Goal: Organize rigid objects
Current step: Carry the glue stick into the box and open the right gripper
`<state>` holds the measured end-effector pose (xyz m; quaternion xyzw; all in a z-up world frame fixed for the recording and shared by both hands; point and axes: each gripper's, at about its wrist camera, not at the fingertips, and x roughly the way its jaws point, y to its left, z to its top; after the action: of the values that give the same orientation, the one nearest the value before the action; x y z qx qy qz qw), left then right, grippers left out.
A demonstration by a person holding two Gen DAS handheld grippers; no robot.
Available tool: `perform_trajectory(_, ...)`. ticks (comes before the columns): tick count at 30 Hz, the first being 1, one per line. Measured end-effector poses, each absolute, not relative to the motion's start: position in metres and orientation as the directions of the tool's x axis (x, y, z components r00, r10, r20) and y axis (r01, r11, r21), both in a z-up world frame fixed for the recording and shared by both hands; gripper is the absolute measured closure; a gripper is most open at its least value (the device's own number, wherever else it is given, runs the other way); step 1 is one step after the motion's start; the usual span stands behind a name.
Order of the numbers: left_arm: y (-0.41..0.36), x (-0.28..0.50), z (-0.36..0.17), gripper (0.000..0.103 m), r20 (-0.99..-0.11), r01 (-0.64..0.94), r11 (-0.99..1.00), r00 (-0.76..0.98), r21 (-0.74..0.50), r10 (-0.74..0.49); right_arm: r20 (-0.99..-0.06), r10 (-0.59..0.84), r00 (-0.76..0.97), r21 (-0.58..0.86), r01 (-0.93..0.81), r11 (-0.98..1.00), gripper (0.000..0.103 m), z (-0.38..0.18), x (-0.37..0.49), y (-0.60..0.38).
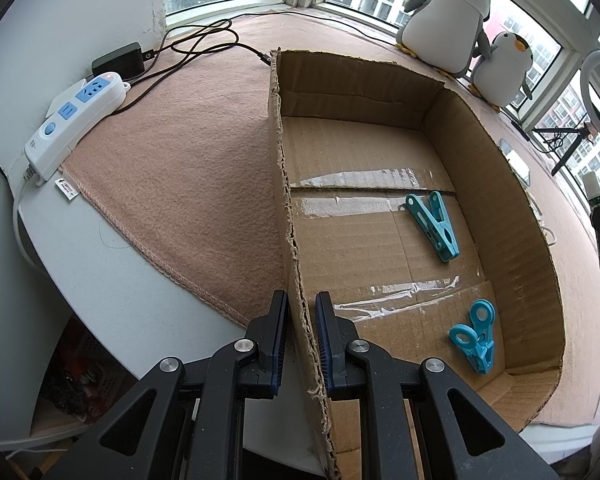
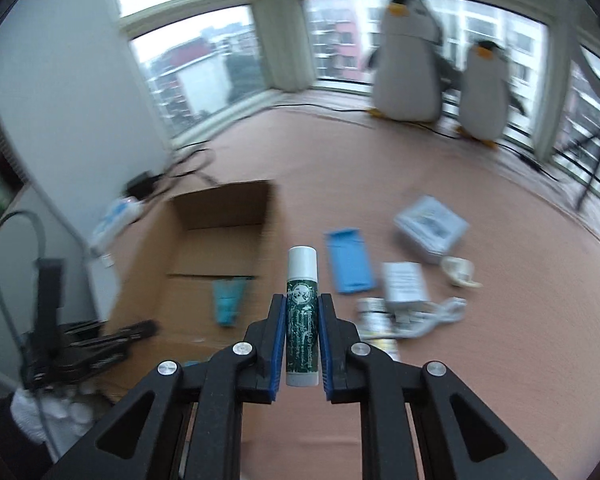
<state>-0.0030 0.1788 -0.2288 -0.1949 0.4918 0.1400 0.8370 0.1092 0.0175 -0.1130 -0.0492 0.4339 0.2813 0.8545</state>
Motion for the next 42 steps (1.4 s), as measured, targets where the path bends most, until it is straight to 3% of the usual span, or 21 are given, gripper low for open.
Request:
perform_trajectory(19,0.179,-0.004,-0.229,0.088,-0.877,-0.43,0.882,0.478,-0.192,0.042,-0.826,0.474,0.305,0.155,-0.686,0.711,0.089,-0.153,0.059,0.101)
perform_trajectory(25,0.18,-0.004,-0.229,0.088,-0.877,-0.428,0.883,0.479,-0.194,0.04,-0.822,0.477,0.312,0.156,-0.681,0.715,0.075,-0.152,0.057,0.102)
perform_trajectory(42,0.18,-0.004,-0.229,0.088,-0.876,-0.428,0.882,0.481,-0.198,0.037,-0.793,0.492,0.359,0.212,-0.594,0.776,0.075,-0.136,0.074,0.06)
